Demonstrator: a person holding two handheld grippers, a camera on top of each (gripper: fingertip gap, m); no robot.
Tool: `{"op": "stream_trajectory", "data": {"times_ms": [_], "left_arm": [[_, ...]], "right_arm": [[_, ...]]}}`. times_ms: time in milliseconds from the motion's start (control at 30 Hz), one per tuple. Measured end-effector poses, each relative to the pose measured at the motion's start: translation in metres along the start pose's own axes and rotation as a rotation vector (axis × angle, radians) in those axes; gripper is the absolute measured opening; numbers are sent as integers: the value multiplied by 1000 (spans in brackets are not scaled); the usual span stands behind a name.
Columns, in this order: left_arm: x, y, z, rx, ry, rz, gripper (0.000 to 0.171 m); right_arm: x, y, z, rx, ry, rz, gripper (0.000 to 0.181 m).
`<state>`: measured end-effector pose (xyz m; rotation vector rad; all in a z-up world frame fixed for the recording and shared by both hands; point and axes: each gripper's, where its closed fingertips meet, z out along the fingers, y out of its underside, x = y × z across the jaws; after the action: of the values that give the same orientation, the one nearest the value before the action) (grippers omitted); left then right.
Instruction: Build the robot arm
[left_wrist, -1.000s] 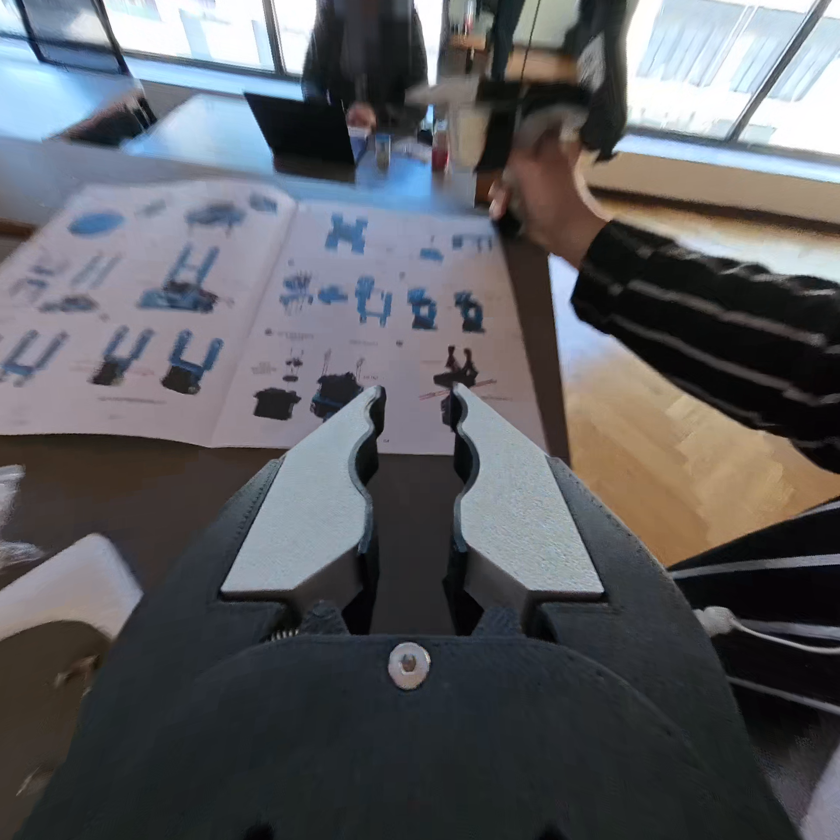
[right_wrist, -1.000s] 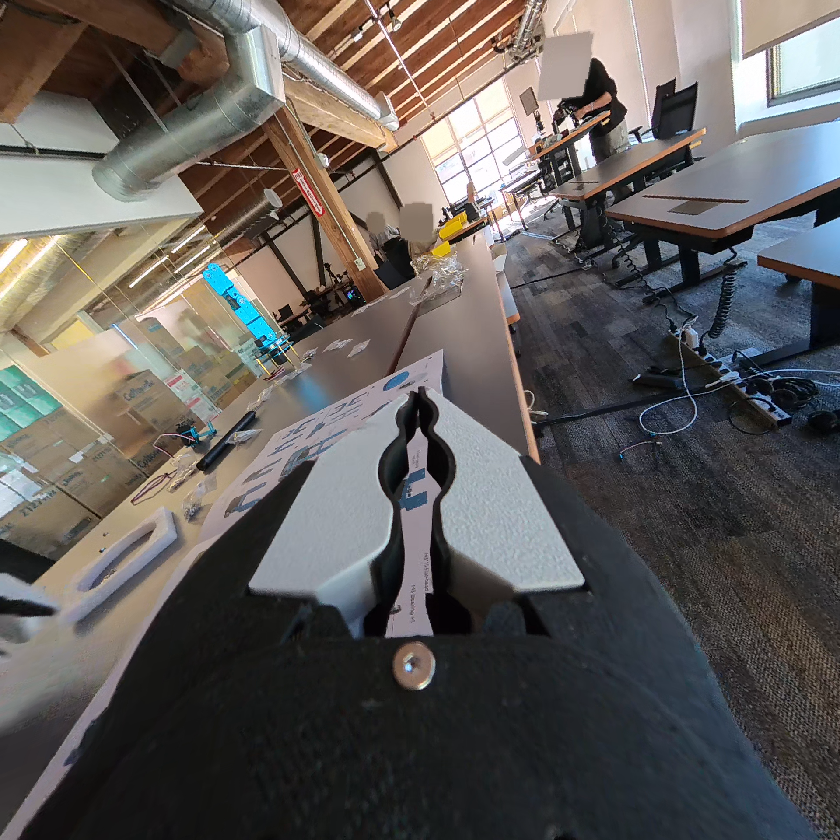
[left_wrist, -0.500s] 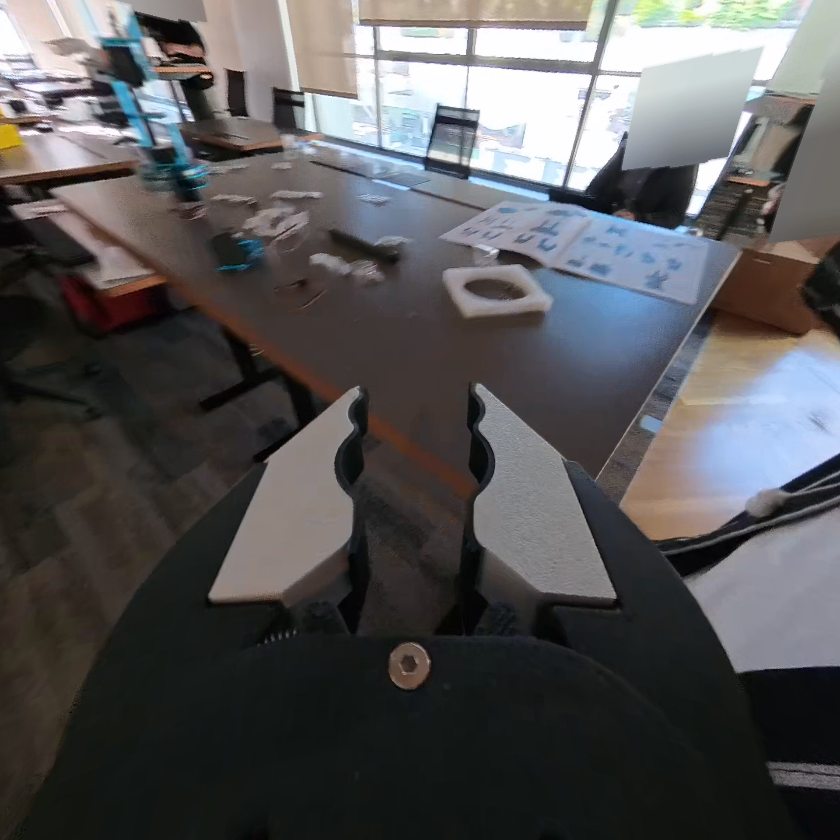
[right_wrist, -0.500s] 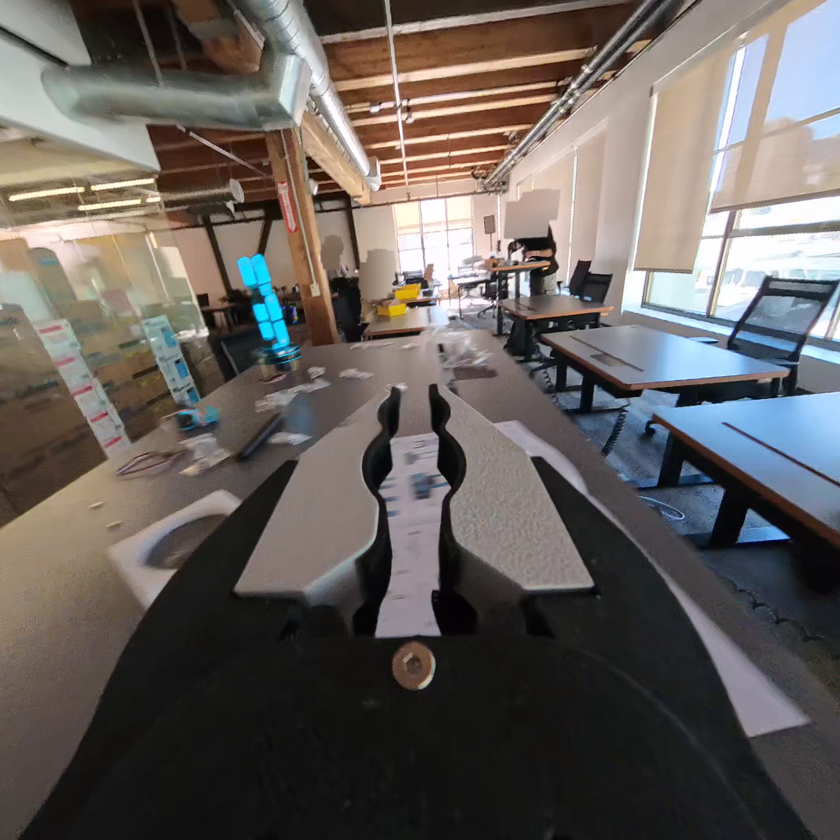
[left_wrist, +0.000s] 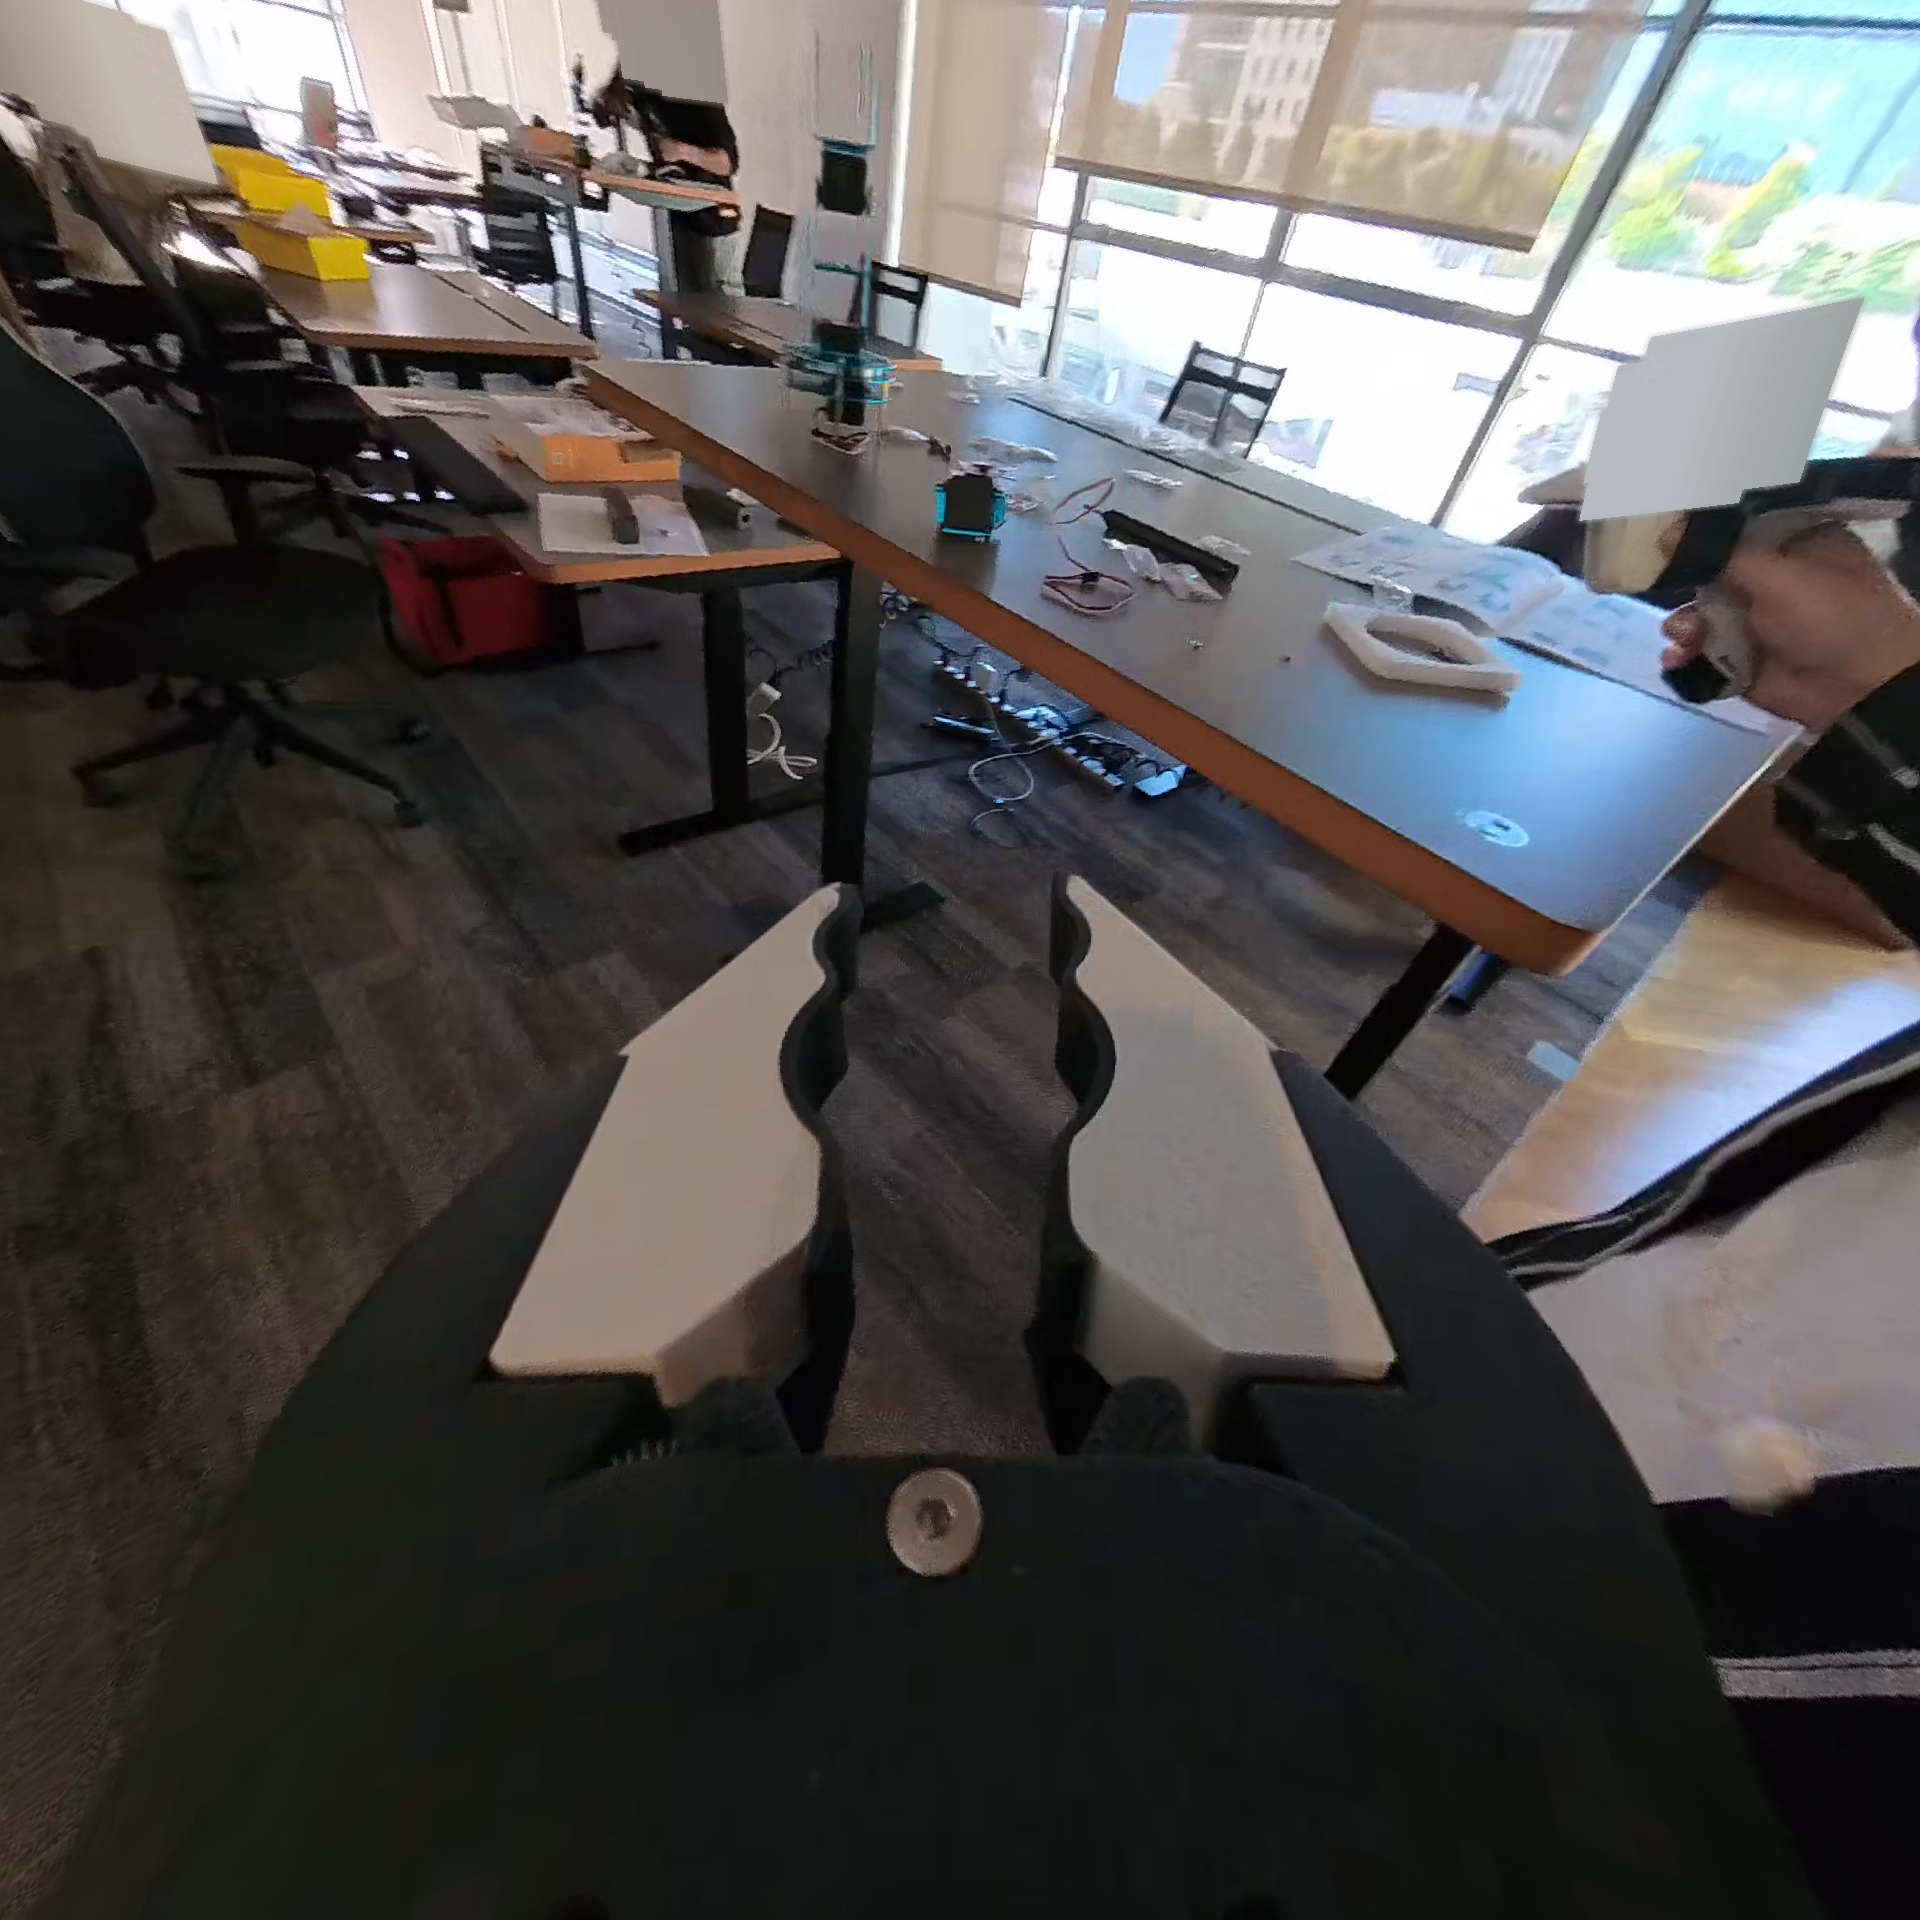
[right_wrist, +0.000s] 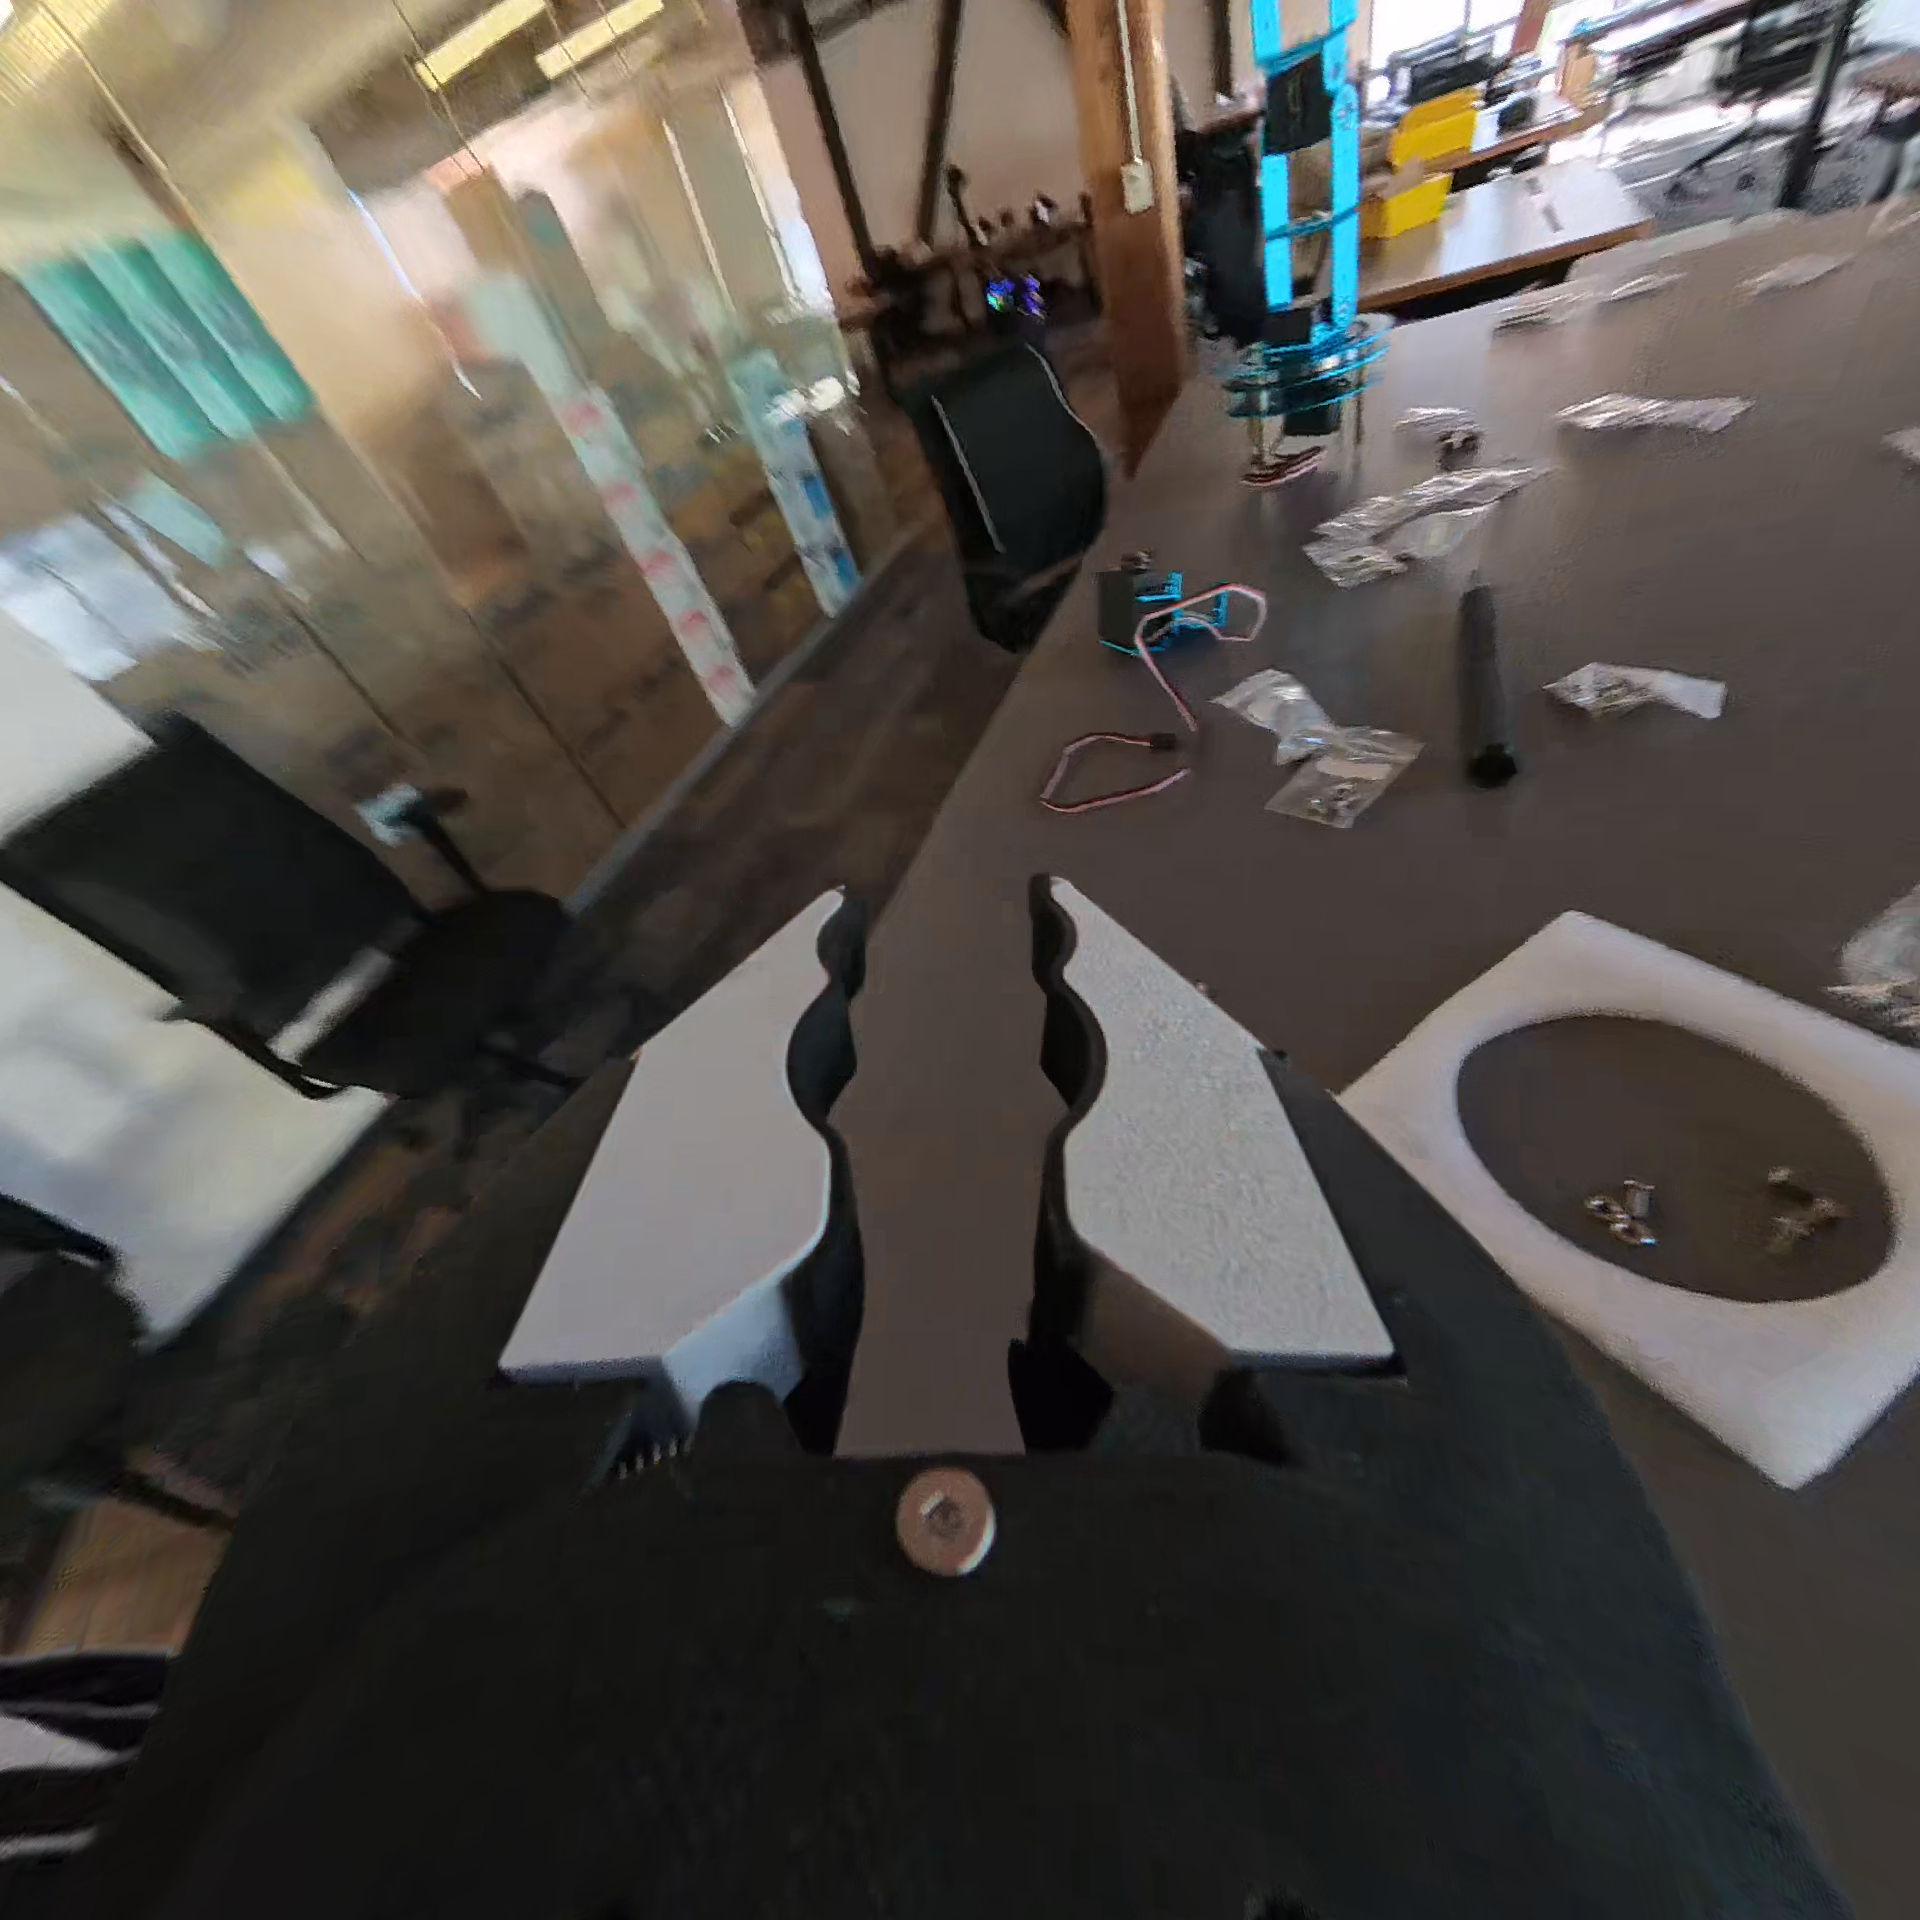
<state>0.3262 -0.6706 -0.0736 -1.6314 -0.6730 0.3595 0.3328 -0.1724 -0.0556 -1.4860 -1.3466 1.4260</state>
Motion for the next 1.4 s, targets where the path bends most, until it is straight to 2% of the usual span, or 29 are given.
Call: {"op": "stream_trajectory", "data": {"times_ms": [133, 267, 300, 333, 600, 733, 867, 933, 1000, 1100, 1167, 1233, 1400], "left_arm": [[-14, -4, 33, -33, 125, -48, 28], [-26, -8, 88, -87, 229, -16, 24], [-30, -12, 104, -91, 246, -1, 18], [-32, -17, 121, -95, 270, 7, 13], [-41, -48, 267, -130, 506, 22, 8], [-33, -46, 328, -192, 721, -38, 5], [-61, -32, 401, -246, 772, 74, 22], [-70, -32, 436, -256, 856, 104, 25], [-74, -33, 470, -260, 963, 152, 28], [-76, -32, 528, -264, 1091, 316, 35], [-67, -34, 569, -259, 1160, 419, 40], [-50, -36, 603, -265, 1237, 472, 47], [-7, -31, 643, -298, 1395, 500, 54]], "right_arm": [[-1, -2, -2, -59, 87, -107, 25], [15, -4, -5, -95, 149, -158, 23], [18, -3, 0, -108, 148, -154, 22], [21, -1, 8, -123, 148, -151, 21], [26, 35, 86, -413, 140, -261, 20], [9, 48, 122, -473, 101, -205, 21], [19, 65, 134, -561, 235, -251, 21], [27, 72, 133, -572, 335, -196, 21], [27, 74, 133, -540, 426, -87, 21], [16, 65, 143, -423, 528, 31, 21], [6, 61, 149, -387, 571, 73, 21], [-4, 66, 148, -416, 626, 92, 21], [-22, 73, 136, -445, 695, 125, 21]]}}
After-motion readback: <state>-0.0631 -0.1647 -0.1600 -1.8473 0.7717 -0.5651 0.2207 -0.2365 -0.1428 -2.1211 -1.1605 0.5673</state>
